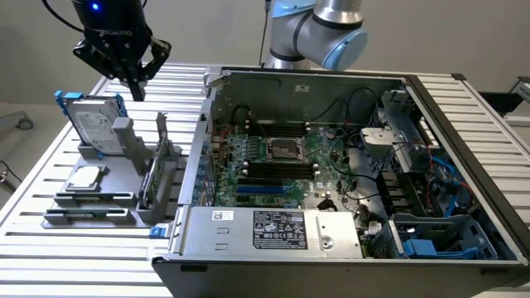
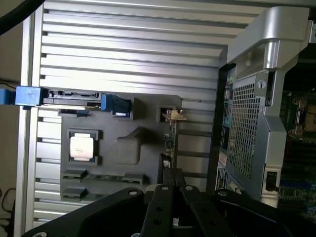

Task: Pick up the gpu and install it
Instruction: 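Pick up the gpu and move the gpu toward the slot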

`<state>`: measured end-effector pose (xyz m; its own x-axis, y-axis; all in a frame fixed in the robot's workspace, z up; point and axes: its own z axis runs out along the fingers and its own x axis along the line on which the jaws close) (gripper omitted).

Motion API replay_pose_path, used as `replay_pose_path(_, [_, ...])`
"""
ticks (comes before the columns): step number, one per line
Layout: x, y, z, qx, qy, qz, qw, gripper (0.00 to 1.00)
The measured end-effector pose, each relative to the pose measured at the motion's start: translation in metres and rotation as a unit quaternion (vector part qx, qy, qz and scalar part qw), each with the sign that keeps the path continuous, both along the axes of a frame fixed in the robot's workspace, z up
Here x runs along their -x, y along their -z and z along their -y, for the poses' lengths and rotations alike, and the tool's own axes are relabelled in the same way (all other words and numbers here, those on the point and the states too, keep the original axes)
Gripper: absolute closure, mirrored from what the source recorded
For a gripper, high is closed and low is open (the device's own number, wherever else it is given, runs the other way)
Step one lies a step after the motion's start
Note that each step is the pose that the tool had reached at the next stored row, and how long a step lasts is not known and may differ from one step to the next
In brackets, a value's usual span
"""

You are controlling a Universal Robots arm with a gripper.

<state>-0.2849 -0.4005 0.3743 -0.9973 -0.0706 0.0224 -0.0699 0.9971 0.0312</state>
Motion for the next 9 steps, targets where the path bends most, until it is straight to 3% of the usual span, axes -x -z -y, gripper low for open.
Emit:
replay_pose_path(4, [0.0, 0.0, 0.0, 0.0013, 0.0, 0.0, 1.0, 0.88])
replay_pose_path(7, [0.0, 0.0, 0.0, 0.002, 0.0, 0.0, 1.0, 0.7])
replay_pose_path(9, [0.0, 0.0, 0.0, 0.002, 0.0, 0.0, 1.0, 0.7])
